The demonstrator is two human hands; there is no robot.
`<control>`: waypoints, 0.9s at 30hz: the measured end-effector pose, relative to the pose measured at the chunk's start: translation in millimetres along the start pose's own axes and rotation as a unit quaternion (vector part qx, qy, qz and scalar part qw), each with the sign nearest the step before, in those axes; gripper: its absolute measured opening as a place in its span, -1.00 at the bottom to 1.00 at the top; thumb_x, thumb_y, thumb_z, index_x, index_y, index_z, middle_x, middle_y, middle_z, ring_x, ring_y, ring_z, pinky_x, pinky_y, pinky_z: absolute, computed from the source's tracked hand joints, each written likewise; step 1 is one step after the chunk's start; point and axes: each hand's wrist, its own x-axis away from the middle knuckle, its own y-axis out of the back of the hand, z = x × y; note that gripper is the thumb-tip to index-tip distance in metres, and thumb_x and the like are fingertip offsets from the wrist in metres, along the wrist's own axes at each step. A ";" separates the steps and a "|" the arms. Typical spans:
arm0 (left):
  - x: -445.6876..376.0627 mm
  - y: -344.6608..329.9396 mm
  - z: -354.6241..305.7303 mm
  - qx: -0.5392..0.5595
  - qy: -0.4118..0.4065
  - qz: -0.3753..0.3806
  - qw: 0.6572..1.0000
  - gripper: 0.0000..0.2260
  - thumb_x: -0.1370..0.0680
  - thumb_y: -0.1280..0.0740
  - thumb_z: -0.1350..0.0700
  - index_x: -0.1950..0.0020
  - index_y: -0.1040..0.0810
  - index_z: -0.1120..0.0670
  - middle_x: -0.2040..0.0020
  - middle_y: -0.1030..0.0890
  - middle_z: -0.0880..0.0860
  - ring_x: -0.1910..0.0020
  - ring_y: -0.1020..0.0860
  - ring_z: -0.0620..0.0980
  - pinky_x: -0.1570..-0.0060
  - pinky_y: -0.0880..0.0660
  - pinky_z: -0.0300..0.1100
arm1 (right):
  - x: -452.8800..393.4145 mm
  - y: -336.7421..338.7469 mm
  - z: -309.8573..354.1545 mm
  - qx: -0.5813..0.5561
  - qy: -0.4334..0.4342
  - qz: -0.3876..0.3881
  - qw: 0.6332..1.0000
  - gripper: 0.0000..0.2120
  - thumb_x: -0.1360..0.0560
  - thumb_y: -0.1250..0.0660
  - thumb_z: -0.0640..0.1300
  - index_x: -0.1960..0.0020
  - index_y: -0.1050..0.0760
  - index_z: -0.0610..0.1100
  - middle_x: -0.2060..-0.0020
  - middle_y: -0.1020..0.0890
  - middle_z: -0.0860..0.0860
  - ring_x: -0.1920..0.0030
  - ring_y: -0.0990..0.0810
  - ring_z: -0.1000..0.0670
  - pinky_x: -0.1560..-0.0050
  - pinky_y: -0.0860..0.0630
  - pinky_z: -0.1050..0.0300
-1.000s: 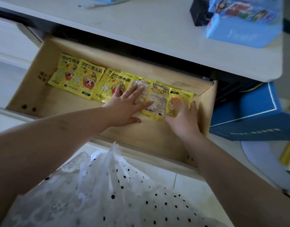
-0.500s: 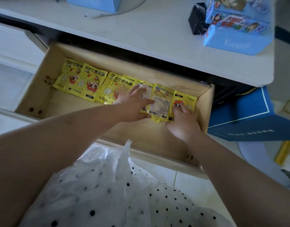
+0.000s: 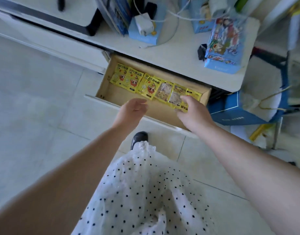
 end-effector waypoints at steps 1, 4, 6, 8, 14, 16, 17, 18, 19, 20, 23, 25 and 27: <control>23.9 14.0 -4.2 0.001 0.010 -0.007 1.000 -0.85 -0.53 -0.35 0.11 -0.07 -0.52 -0.08 0.09 -0.61 -0.12 0.15 -0.54 -0.16 0.19 -0.43 -0.24 | 18.9 8.6 16.6 0.005 0.012 0.007 1.000 -0.50 -0.51 -0.30 0.02 -0.42 -0.32 -0.01 -0.36 -0.45 0.00 -0.24 -0.49 -0.05 -0.11 -0.40 0.14; 97.6 58.0 -15.6 0.040 0.041 -0.045 0.997 -0.85 -0.52 -0.35 0.09 -0.06 -0.53 -0.09 0.04 -0.63 -0.06 0.18 -0.55 -0.22 0.08 -0.46 -0.23 | 77.2 28.5 63.3 0.029 0.047 0.041 0.998 -0.51 -0.52 -0.30 0.03 -0.42 -0.32 -0.01 -0.36 -0.45 0.01 -0.27 -0.48 -0.04 -0.07 -0.39 0.15; 143.6 84.5 -19.3 0.066 0.054 -0.073 0.994 -0.86 -0.51 -0.35 0.08 -0.01 -0.53 -0.15 -0.03 -0.65 -0.03 0.11 -0.58 -0.12 0.00 -0.50 -0.12 | 115.9 37.2 90.7 0.041 0.065 0.066 0.995 -0.52 -0.53 -0.28 0.03 -0.42 -0.30 0.01 -0.38 -0.43 0.03 -0.31 -0.45 -0.04 -0.11 -0.41 0.12; 187.6 109.0 -18.2 0.092 0.063 -0.100 0.989 -0.85 -0.51 -0.36 0.08 -0.01 -0.53 -0.16 -0.08 -0.65 -0.02 0.03 -0.59 -0.07 -0.07 -0.53 -0.04 | 153.5 40.6 116.2 0.049 0.091 0.088 0.991 -0.52 -0.54 -0.27 0.02 -0.42 -0.29 0.01 -0.40 -0.41 0.03 -0.36 -0.40 -0.04 -0.22 -0.41 0.06; 312.6 175.8 12.0 0.186 0.087 -0.175 0.963 -0.83 -0.53 -0.36 0.07 -0.12 -0.54 -0.05 -0.14 -0.64 0.03 -0.11 -0.59 -0.04 -0.20 -0.50 -0.05 | 252.1 17.8 189.1 0.068 0.184 0.137 0.971 -0.53 -0.54 -0.30 -0.04 -0.42 -0.32 -0.05 -0.39 -0.41 0.01 -0.35 -0.42 -0.04 -0.19 -0.36 0.17; 352.8 197.9 33.3 0.211 0.102 -0.215 0.948 -0.80 -0.54 -0.36 0.06 -0.16 -0.54 -0.01 -0.15 -0.64 0.05 -0.12 -0.59 -0.03 -0.16 -0.51 -0.09 | 283.9 -0.5 215.2 0.079 0.222 0.163 0.958 -0.53 -0.53 -0.30 -0.04 -0.41 -0.33 -0.06 -0.38 -0.43 0.00 -0.36 -0.41 -0.03 -0.21 -0.34 0.17; 373.0 208.5 45.9 0.223 0.108 -0.237 0.939 -0.78 -0.54 -0.36 0.06 -0.18 -0.54 0.01 -0.15 -0.63 0.07 -0.12 -0.59 -0.02 -0.12 -0.51 -0.11 | 300.4 -12.3 227.3 0.089 0.238 0.178 0.951 -0.53 -0.53 -0.30 -0.03 -0.40 -0.33 -0.05 -0.38 -0.43 0.01 -0.36 -0.41 -0.03 -0.23 -0.34 0.16; 391.2 218.5 58.5 0.235 0.112 -0.255 0.931 -0.77 -0.54 -0.35 0.08 -0.19 -0.54 0.03 -0.15 -0.63 0.08 -0.10 -0.59 -0.02 -0.07 -0.51 -0.15 | 316.0 -24.0 239.4 0.096 0.253 0.194 0.943 -0.54 -0.53 -0.29 -0.02 -0.40 -0.33 -0.04 -0.38 -0.43 0.01 -0.36 -0.40 -0.02 -0.23 -0.33 0.16; 410.1 228.4 71.7 0.247 0.117 -0.274 0.922 -0.76 -0.55 -0.35 0.09 -0.21 -0.54 0.06 -0.15 -0.63 0.10 -0.08 -0.59 -0.02 0.00 -0.50 -0.20 | 332.0 -37.0 252.0 0.106 0.268 0.209 0.935 -0.54 -0.53 -0.29 -0.01 -0.40 -0.34 -0.04 -0.37 -0.43 0.02 -0.36 -0.39 -0.02 -0.24 -0.32 0.17; 429.8 237.8 85.1 0.258 0.123 -0.293 0.913 -0.75 -0.55 -0.34 0.11 -0.23 -0.53 0.10 -0.15 -0.62 0.11 -0.06 -0.58 -0.02 0.07 -0.48 -0.25 | 348.9 -50.5 264.2 0.117 0.286 0.223 0.925 -0.54 -0.53 -0.29 -0.01 -0.40 -0.34 -0.05 -0.37 -0.43 0.02 -0.37 -0.39 -0.02 -0.26 -0.31 0.17; 490.2 264.8 129.9 0.294 0.137 -0.354 0.877 -0.74 -0.56 -0.33 0.12 -0.24 -0.52 0.12 -0.12 -0.62 0.12 -0.04 -0.57 -0.02 0.15 -0.45 -0.33 | 403.6 -97.4 300.4 0.164 0.340 0.272 0.885 -0.53 -0.52 -0.30 0.01 -0.39 -0.34 -0.06 -0.38 -0.43 0.01 -0.39 -0.37 -0.02 -0.29 -0.28 0.18; 531.8 279.4 164.0 0.314 0.146 -0.391 0.853 -0.75 -0.55 -0.33 0.11 -0.22 -0.53 0.10 -0.10 -0.62 0.09 -0.04 -0.58 -0.04 0.16 -0.46 -0.34 | 441.7 -132.9 322.2 0.204 0.379 0.292 0.854 -0.53 -0.52 -0.31 0.02 -0.38 -0.36 -0.07 -0.37 -0.44 0.00 -0.38 -0.38 -0.03 -0.26 -0.29 0.19; 572.1 291.2 199.4 0.331 0.155 -0.421 0.830 -0.80 -0.55 -0.34 0.11 -0.17 -0.54 0.06 -0.08 -0.62 0.06 -0.04 -0.59 -0.04 0.13 -0.46 -0.31 | 480.1 -170.5 340.5 0.233 0.413 0.308 0.825 -0.53 -0.52 -0.32 0.03 -0.38 -0.37 -0.07 -0.37 -0.45 -0.01 -0.38 -0.39 -0.04 -0.24 -0.29 0.20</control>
